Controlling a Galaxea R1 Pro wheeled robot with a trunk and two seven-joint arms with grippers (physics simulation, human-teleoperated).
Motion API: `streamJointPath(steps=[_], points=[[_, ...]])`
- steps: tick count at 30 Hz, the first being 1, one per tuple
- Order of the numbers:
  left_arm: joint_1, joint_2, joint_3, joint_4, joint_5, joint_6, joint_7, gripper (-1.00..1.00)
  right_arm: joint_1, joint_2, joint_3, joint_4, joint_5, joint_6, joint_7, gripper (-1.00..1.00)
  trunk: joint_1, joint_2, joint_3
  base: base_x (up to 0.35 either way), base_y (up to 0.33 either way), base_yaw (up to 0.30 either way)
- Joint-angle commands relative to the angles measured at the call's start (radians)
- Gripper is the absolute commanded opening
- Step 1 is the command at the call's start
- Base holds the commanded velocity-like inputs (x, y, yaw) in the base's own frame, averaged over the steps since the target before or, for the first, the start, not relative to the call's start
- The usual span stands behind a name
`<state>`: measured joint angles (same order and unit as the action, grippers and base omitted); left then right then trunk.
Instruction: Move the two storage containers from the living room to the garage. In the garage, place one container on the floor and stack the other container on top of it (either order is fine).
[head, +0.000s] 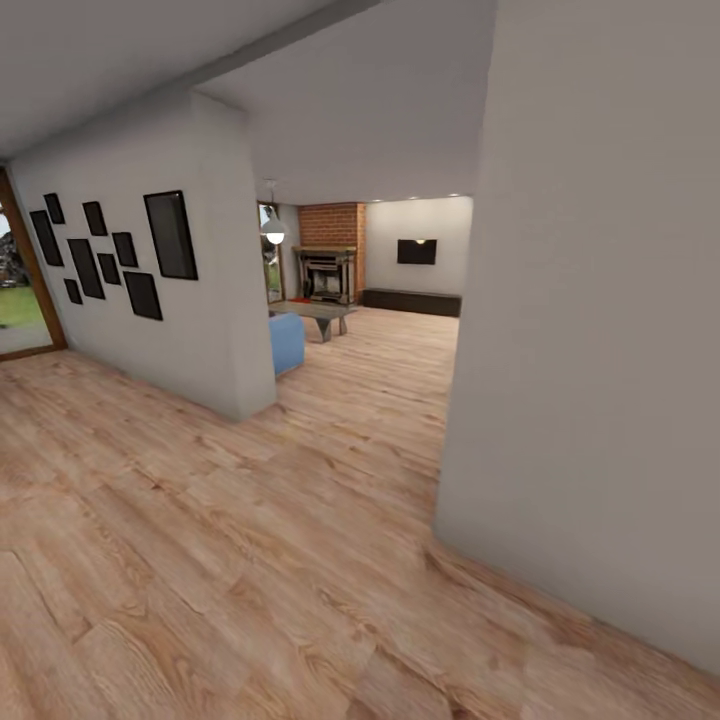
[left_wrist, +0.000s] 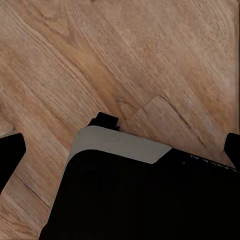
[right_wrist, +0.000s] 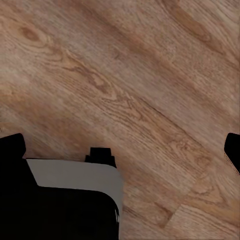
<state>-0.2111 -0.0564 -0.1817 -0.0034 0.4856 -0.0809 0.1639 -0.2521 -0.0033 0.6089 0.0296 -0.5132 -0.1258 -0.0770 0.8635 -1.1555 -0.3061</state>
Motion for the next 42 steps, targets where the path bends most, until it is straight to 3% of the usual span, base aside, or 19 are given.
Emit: streamJointPath(steps=[1, 33, 42], points=[[-0.001, 0.000, -0.009, 0.000, 0.008, -0.003, 0.003, 1.00, -0.001, 0.000, 0.008, 0.003, -0.008, -0.005, 0.000, 1.00, 0.001, -0.001, -0.001, 0.321, 0.000, 0.008], [-0.001, -0.002, -0.009, 0.000, 0.004, 0.000, 0.003, 1.00, -0.001, 0.005, 0.008, 0.003, -0.009, -0.005, 0.002, 1.00, 0.001, -0.001, 0.005, 0.321, 0.000, 0.046], [-0.001, -0.002, -0.009, 0.000, 0.004, -0.001, 0.003, 1.00, -0.001, 0.001, 0.008, 0.003, -0.008, -0.004, -0.001, 1.00, 0.001, -0.001, 0.005, 0.321, 0.000, 0.197]])
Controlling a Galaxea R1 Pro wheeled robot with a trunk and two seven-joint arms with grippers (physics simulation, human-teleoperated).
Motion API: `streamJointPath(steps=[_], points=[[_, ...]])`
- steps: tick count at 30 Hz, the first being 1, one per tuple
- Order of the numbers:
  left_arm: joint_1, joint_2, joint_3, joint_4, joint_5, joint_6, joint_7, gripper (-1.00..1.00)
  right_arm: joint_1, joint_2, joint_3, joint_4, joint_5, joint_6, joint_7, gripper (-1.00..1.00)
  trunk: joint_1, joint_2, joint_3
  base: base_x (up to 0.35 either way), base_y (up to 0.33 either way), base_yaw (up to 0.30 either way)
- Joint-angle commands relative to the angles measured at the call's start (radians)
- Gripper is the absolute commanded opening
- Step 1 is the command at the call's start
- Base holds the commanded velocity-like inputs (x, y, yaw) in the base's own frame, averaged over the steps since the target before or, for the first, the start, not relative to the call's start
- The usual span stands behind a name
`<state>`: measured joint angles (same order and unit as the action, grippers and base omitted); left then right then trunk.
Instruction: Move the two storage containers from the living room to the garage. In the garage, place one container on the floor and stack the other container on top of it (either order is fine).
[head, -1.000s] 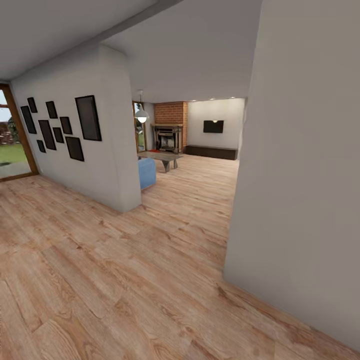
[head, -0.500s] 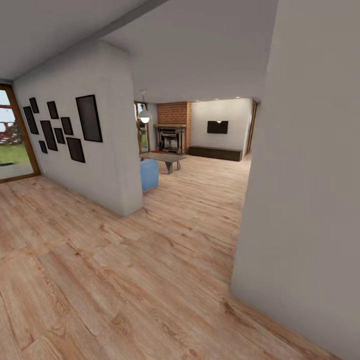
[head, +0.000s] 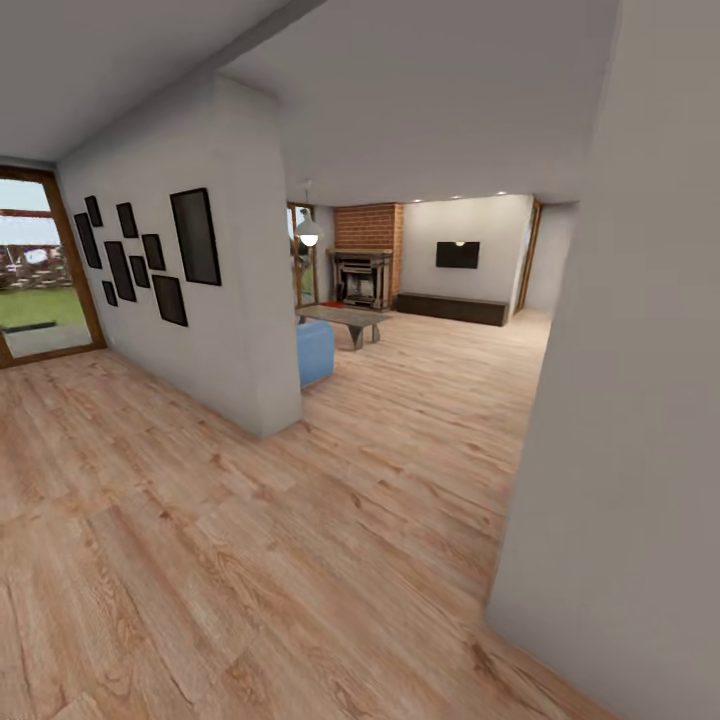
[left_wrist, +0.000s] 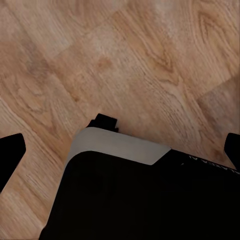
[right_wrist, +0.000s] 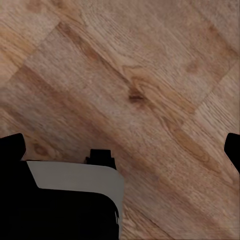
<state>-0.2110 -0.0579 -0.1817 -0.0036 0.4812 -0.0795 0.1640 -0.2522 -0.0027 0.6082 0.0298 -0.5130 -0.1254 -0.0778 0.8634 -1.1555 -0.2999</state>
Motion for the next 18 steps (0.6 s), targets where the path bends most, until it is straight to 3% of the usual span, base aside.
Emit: streamJointPath(steps=[1, 18], points=[[-0.001, 0.000, -0.009, 0.001, 0.008, -0.003, 0.003, 1.00, -0.001, 0.000, 0.008, 0.002, -0.008, -0.004, 0.001, 1.00, 0.001, -0.001, -0.001, 0.321, 0.000, 0.109], [-0.001, -0.002, -0.009, 0.001, 0.008, -0.006, 0.003, 1.00, -0.001, 0.005, 0.010, 0.002, -0.004, -0.002, 0.014, 1.00, 0.001, -0.001, -0.001, 0.321, 0.000, 0.014]])
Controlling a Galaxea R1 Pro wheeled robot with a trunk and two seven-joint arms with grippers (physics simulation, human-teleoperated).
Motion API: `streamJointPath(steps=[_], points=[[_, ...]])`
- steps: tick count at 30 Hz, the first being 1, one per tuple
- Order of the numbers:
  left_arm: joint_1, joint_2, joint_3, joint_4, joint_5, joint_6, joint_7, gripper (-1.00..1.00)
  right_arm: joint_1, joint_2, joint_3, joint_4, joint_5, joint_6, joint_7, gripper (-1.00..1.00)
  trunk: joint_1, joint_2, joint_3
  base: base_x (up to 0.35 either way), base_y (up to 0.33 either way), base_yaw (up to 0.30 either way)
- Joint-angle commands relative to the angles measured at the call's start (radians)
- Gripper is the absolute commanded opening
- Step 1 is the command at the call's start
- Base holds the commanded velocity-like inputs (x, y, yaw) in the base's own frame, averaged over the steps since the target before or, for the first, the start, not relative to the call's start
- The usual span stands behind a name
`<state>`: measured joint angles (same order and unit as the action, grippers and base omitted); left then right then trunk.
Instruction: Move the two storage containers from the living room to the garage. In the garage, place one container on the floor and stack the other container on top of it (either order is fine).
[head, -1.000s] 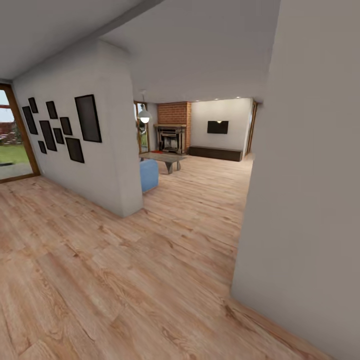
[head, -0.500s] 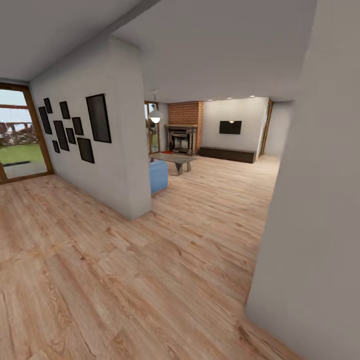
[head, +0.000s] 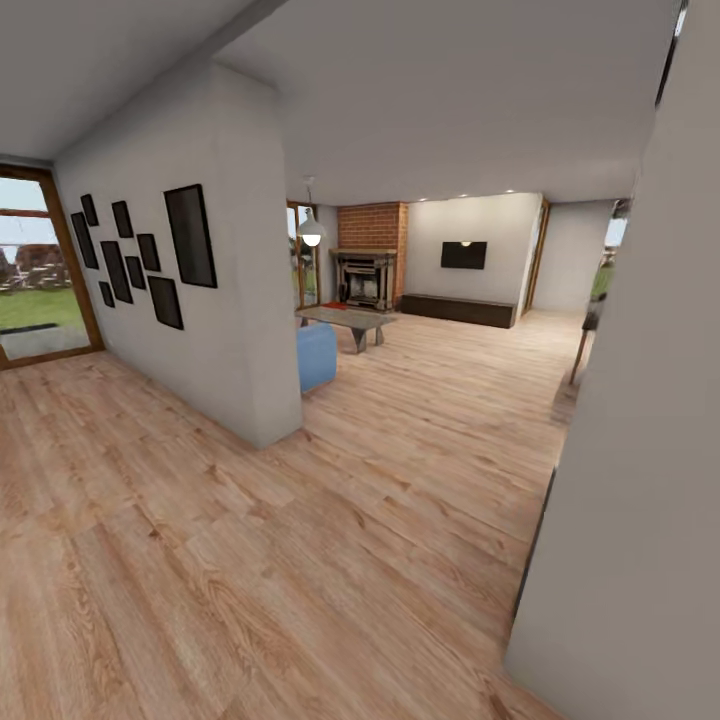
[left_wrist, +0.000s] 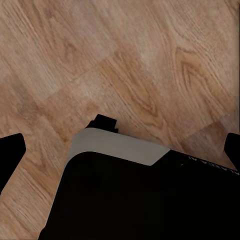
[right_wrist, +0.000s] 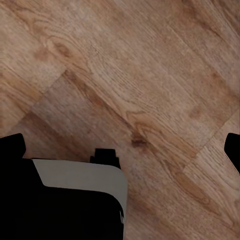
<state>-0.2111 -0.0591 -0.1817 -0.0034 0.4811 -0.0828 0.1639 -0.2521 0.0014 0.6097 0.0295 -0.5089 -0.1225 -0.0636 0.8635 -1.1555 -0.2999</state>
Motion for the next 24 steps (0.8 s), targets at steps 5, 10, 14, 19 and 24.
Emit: streamJointPath(steps=[5, 10, 14, 19, 24], points=[[-0.001, -0.001, -0.009, 0.000, 0.008, -0.003, 0.003, 1.00, -0.001, -0.001, 0.008, 0.003, -0.008, -0.005, 0.002, 1.00, 0.001, -0.001, -0.001, 0.321, 0.000, 0.000], [-0.001, 0.000, -0.009, 0.000, 0.008, -0.003, 0.003, 1.00, -0.001, 0.002, 0.010, 0.003, -0.008, -0.004, 0.002, 1.00, 0.001, -0.001, -0.001, 0.321, 0.000, 0.000], [-0.001, 0.001, -0.009, 0.000, 0.008, -0.002, 0.003, 1.00, -0.001, -0.001, 0.010, 0.003, -0.008, -0.005, 0.002, 1.00, 0.001, -0.001, -0.001, 0.321, 0.000, 0.000], [-0.001, 0.000, -0.009, 0.000, 0.009, -0.002, 0.003, 1.00, -0.001, 0.000, 0.010, 0.003, -0.008, -0.005, -0.001, 1.00, 0.001, -0.001, -0.001, 0.321, 0.000, 0.000], [-0.001, 0.001, -0.009, 0.000, 0.011, -0.003, 0.003, 1.00, -0.001, 0.002, 0.010, 0.003, -0.009, -0.005, -0.002, 1.00, 0.001, -0.001, -0.001, 0.321, 0.000, 0.034]])
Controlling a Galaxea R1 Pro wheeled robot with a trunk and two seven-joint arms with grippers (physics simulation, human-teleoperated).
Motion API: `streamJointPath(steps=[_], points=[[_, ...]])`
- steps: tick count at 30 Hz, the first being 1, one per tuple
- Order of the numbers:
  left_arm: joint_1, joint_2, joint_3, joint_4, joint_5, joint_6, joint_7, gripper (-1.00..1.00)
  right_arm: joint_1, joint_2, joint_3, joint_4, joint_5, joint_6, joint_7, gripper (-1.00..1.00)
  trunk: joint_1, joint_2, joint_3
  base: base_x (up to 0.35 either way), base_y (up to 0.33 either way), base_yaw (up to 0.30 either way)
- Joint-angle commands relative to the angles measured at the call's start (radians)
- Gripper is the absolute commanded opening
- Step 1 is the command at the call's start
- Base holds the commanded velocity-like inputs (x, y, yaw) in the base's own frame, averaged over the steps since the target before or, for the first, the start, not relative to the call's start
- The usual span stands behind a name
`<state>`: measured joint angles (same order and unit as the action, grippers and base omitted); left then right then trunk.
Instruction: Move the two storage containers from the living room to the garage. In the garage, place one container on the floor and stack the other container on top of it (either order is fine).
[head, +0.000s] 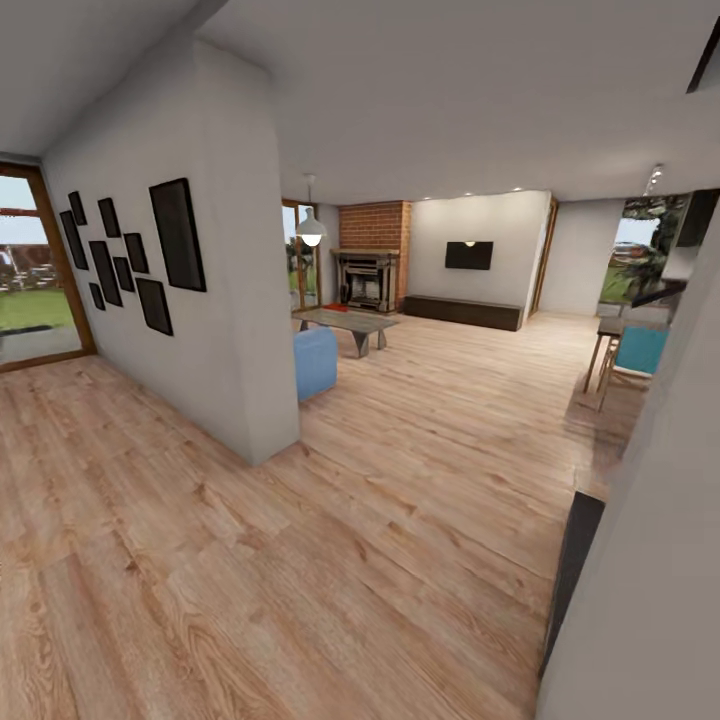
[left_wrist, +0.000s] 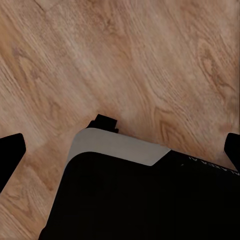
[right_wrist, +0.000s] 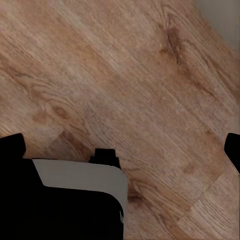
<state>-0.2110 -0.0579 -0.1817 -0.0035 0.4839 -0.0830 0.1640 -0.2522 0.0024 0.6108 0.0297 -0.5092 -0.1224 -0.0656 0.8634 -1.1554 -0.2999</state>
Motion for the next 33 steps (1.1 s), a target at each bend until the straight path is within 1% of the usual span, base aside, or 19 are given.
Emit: streamJointPath(steps=[1, 11, 13, 33], points=[[-0.001, 0.000, -0.008, 0.000, 0.008, -0.003, 0.003, 1.00, -0.001, 0.000, 0.008, 0.003, -0.009, -0.005, 0.000, 1.00, 0.001, -0.001, -0.001, 0.321, 0.000, 0.146], [-0.001, 0.000, -0.008, 0.000, 0.006, -0.001, 0.003, 1.00, -0.001, -0.002, 0.008, 0.003, -0.008, -0.005, -0.007, 1.00, 0.001, -0.001, -0.001, 0.321, 0.000, 0.245], [-0.001, 0.000, -0.008, 0.000, 0.006, 0.002, 0.003, 1.00, -0.001, -0.001, 0.009, 0.003, -0.008, -0.005, -0.008, 1.00, 0.001, -0.001, -0.001, 0.321, 0.000, 0.114], [-0.001, 0.001, -0.008, 0.000, 0.007, 0.002, 0.003, 1.00, -0.001, -0.007, 0.008, 0.003, -0.008, -0.005, -0.006, 1.00, 0.001, -0.001, -0.001, 0.324, 0.000, 0.007]])
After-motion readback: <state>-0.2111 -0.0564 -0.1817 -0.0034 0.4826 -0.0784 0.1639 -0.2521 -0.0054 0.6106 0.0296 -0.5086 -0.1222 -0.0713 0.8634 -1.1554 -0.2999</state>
